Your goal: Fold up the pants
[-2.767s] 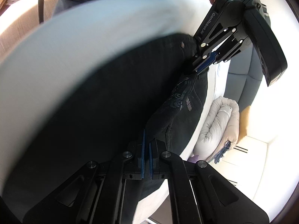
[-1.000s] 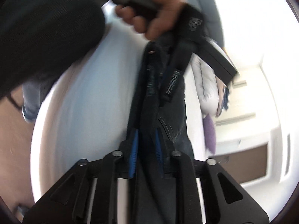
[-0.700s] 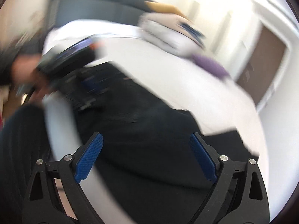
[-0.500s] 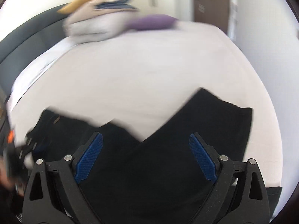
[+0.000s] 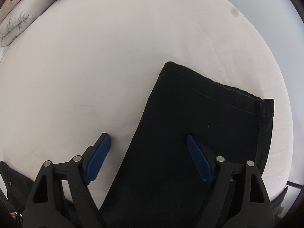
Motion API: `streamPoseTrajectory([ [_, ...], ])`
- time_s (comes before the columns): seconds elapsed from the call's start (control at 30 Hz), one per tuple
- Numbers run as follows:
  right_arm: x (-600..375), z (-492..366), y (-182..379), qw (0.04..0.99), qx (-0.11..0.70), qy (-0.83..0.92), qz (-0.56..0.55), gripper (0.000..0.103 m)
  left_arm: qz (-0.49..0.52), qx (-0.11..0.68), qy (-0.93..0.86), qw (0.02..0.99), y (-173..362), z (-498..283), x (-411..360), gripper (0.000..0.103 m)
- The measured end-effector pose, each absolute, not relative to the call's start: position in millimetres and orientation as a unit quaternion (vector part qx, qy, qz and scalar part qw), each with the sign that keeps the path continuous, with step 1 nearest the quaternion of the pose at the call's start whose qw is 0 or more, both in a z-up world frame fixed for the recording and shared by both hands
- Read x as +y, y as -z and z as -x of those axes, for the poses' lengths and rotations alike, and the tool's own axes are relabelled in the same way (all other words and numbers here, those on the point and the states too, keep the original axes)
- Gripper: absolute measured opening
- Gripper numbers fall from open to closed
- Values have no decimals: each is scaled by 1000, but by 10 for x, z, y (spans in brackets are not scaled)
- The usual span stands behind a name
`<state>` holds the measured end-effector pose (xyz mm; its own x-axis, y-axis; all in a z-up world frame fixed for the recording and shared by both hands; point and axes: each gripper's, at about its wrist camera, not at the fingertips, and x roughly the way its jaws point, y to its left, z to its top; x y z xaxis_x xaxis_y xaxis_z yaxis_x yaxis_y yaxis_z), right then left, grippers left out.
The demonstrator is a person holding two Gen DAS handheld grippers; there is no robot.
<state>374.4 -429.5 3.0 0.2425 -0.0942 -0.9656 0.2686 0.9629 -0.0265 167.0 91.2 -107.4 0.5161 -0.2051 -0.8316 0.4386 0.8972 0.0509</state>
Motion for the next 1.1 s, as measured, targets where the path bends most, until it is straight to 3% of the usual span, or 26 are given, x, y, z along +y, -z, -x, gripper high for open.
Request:
streamPoseTrajectory([
  [0.03, -4306, -3753, -43, 786, 601, 117, -80, 60, -127, 454, 186, 862, 1072, -1665, 912, 63],
  [0.07, -4309, -3778, -59, 787, 599, 117, -84, 41, -127, 454, 185, 862, 1072, -1661, 911, 63],
  [0.17, -4497, -3785, -203, 791, 593, 111, -103, 6, -127, 454, 183, 863, 1065, -1653, 907, 64],
  [0.37, -4964, -3218, -789, 831, 512, 65, -206, 2, -128, 457, 180, 862, 1057, -1655, 891, 64],
  [0.6, -5971, -1765, -1358, 859, 382, 74, -333, 2, -134, 467, 176, 856, 1034, -1702, 816, 64],
  [0.73, -6130, -572, -1160, 838, 354, 125, -396, 2, -135, 474, 170, 853, 1031, -1746, 774, 65],
  [0.93, -6455, 527, -333, 791, 338, 106, -499, 2, -140, 484, 153, 850, 1017, -1796, 666, 65],
  [1.1, -6211, 193, -234, 786, 320, 39, -527, 6, -142, 488, 136, 850, 1018, -1814, 576, 65],
])
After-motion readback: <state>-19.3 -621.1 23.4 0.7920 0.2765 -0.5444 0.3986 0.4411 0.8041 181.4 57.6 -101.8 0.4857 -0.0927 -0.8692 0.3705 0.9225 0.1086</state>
